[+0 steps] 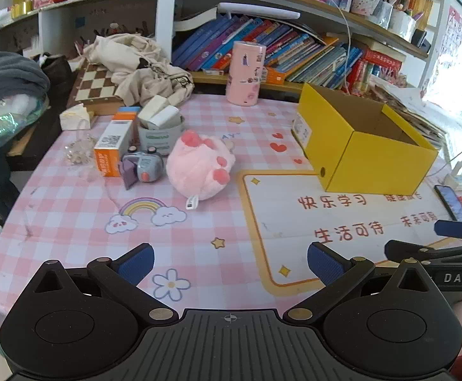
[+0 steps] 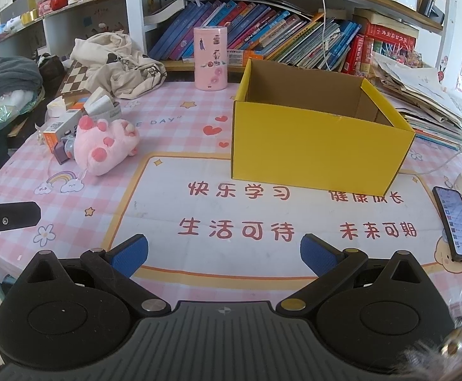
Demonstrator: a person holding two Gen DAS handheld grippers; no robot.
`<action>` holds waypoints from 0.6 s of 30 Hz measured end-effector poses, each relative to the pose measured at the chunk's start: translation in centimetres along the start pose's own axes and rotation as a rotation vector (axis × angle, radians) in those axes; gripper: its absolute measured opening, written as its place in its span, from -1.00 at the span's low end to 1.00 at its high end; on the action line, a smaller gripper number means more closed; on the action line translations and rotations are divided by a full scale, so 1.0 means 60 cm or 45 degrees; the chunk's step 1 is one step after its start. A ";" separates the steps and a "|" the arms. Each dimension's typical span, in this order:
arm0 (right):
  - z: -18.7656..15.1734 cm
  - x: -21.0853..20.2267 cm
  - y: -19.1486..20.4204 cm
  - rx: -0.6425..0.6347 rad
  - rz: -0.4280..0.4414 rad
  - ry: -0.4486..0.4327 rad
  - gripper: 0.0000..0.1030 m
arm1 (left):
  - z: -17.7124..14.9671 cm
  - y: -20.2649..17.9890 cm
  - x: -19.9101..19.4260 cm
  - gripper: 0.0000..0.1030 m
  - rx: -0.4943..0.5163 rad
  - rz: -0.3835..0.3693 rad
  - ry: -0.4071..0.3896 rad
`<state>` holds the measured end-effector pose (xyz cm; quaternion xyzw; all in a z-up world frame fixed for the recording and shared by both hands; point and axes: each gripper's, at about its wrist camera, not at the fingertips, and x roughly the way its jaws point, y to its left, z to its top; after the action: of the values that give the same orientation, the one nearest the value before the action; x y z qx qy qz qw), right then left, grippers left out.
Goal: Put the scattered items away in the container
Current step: 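Move both tools toward the pink plush pig and grey toy truck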
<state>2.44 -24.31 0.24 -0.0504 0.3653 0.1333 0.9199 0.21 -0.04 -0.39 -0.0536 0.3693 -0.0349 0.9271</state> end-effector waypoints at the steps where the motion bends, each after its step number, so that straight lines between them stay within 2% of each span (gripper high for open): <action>1: -0.001 0.000 0.000 0.000 0.000 0.000 1.00 | 0.001 0.000 0.000 1.00 -0.002 -0.008 0.000; 9: -0.004 0.004 0.005 -0.006 0.006 0.004 1.00 | 0.002 -0.006 -0.004 1.00 0.010 -0.007 -0.006; 18: -0.005 0.004 0.007 -0.015 0.016 0.009 1.00 | 0.003 -0.014 -0.008 1.00 0.053 0.054 -0.018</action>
<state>2.31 -23.91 -0.14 -0.0541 0.3681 0.1410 0.9174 -0.07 -0.79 0.16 -0.0266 0.3630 -0.0228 0.9311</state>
